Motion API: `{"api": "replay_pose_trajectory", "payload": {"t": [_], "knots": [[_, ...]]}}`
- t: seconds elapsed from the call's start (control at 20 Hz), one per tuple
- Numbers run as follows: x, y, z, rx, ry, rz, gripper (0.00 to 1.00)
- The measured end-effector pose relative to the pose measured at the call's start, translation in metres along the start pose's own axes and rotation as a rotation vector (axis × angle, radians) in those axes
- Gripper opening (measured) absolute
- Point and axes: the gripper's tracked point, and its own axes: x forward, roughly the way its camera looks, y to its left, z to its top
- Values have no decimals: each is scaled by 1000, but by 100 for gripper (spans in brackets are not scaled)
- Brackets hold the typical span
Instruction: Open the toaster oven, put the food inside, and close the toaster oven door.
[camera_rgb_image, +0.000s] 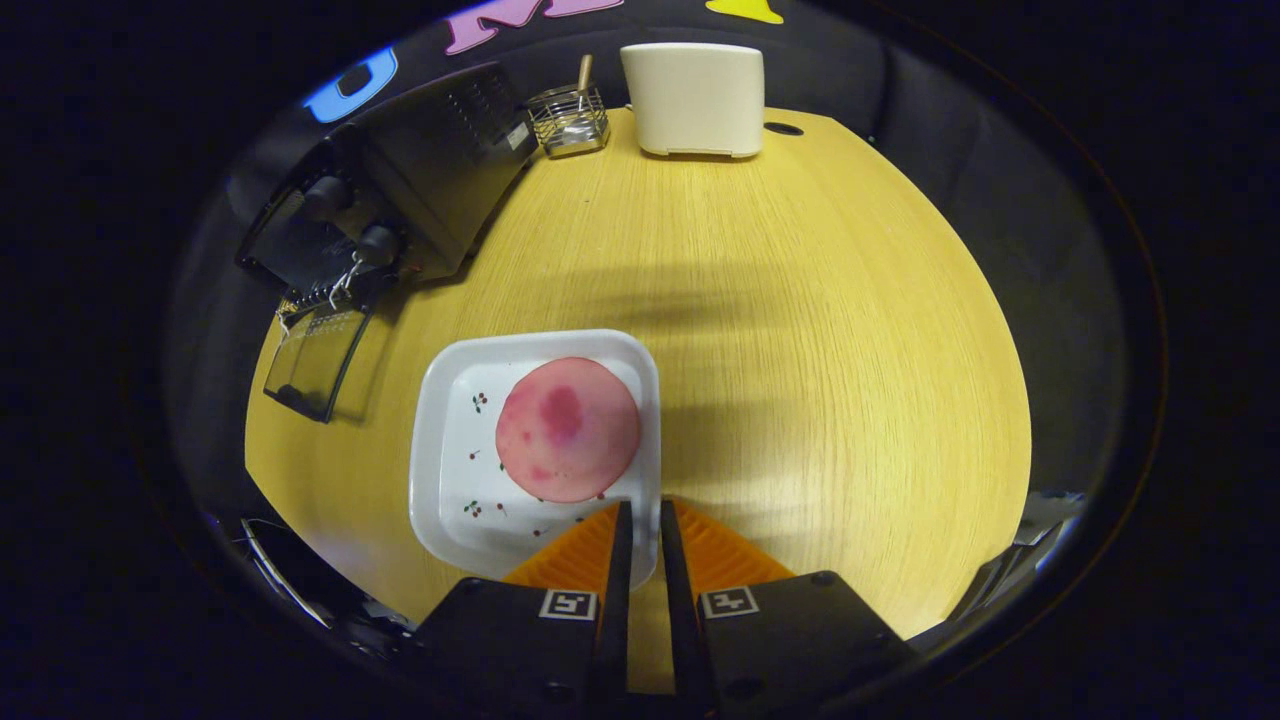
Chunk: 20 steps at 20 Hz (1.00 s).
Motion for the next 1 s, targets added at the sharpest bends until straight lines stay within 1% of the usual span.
{"api": "replay_pose_trajectory", "payload": {"t": [0.05, 0.1, 0.15, 0.25, 0.35, 0.45, 0.6, 0.65, 0.75, 1.0], "knots": [[-6, 1, 4, 21, -5, 3, 18], [-6, 0, 3, 45, -4, 16, 17], [-4, 1, 2, 69, 0, 37, 12], [-6, 5, -2, 102, -4, 102, 9], [-5, 5, -3, 166, 2, 150, 6], [-7, 8, -7, 272, 21, 179, 5], [-15, 20, -14, 474, 45, 255, 6], [-19, 20, -14, 526, 35, 260, 5], [-22, 18, -13, 587, 9, 254, 5], [-35, 13, -8, 680, -64, 237, 5]]}}
